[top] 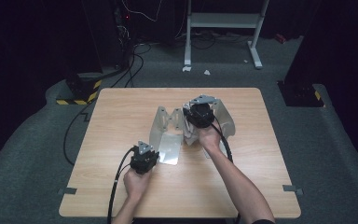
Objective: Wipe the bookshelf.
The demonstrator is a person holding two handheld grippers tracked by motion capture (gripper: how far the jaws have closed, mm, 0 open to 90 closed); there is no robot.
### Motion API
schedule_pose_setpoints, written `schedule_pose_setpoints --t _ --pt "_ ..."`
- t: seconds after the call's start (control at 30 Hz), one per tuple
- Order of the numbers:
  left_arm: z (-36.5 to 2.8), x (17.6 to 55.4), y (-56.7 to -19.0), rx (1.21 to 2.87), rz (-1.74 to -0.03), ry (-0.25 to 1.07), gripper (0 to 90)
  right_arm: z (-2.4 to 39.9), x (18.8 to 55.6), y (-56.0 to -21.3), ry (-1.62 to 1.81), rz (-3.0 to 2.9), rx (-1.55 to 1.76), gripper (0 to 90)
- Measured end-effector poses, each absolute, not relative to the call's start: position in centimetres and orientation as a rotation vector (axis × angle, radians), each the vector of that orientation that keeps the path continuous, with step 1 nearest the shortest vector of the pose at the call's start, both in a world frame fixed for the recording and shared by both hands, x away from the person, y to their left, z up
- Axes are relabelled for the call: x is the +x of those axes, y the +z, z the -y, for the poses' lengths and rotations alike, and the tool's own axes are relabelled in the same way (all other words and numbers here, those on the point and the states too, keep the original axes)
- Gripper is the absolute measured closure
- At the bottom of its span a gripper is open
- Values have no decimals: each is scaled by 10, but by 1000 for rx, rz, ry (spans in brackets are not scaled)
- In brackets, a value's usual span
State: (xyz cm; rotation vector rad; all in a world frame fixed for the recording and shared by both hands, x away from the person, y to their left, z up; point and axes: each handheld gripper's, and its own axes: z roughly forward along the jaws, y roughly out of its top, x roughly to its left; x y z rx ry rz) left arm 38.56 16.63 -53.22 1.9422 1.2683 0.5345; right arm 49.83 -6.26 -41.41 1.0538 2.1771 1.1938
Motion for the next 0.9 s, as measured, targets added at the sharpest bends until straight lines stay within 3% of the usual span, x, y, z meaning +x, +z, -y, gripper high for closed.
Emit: schedule_pose_setpoints --t 0.9 --pt "-167 386 -532 1943 -1265 524 809 53 493 -448 1057 -2222 1128 826"
